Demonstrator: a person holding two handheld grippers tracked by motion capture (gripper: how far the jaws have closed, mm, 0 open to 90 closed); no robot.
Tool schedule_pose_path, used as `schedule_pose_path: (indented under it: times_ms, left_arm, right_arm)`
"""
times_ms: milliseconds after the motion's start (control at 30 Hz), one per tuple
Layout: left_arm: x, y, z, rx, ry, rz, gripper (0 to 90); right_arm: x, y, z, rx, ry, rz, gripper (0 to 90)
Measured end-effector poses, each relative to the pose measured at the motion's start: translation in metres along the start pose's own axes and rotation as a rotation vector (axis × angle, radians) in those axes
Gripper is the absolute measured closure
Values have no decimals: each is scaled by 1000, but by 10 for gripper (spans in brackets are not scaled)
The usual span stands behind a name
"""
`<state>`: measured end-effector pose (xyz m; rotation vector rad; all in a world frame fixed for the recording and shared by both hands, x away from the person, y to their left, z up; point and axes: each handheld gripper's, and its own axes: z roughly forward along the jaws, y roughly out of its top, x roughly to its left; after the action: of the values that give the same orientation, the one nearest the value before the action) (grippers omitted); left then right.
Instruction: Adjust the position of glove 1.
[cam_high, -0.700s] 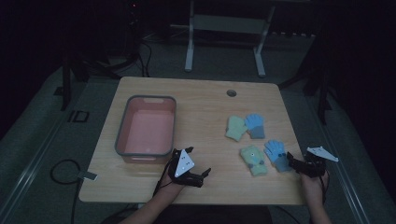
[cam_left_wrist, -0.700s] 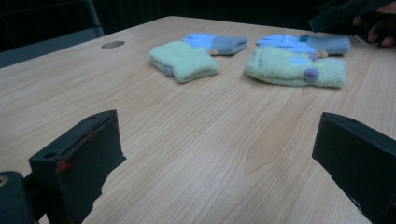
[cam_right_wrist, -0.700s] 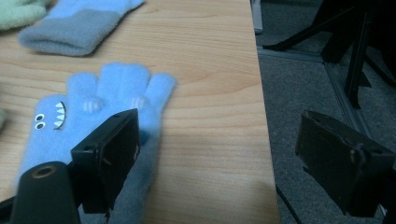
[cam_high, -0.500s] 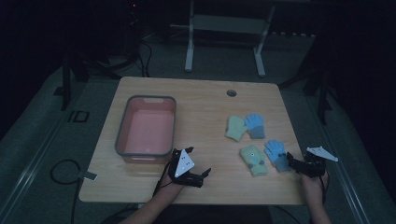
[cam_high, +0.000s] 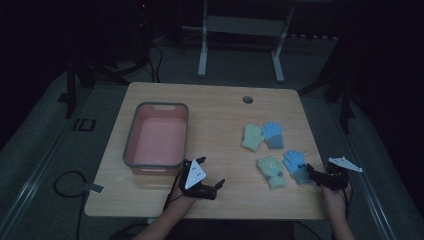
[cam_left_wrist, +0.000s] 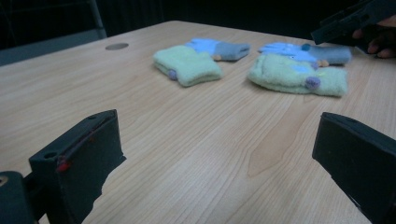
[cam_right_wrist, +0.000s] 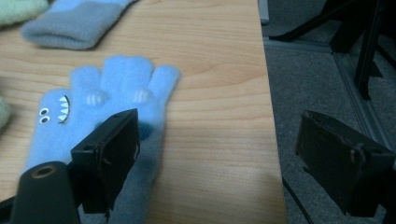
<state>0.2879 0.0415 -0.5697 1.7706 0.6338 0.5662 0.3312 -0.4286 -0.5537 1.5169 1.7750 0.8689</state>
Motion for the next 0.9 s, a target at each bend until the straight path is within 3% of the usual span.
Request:
schedule_pose_path:
  times_ms: [100,333,467,667,800,900]
  left_arm:
    - [-2,1,1,13,-4,18,17]
    - [-1,1,1,12,-5,13,17]
    - [-2,1,2,16,-4,20,18]
    - [-1,1,3,24,-11,14,17]
    - [-2,1,3,27,-7,24,17]
    - [-2,1,2,25,-6,27,17]
  right_arm:
    - [-1,0,1,8,8,5,139]
    - [2,1,3,35,-2,-7,134]
    - [-4,2,2,37,25,47,133]
    - [-5,8,0,53,67,65,133]
    - [1,17,-4,56,59,22,133]
    - [2,25,-8,41,67,23,133]
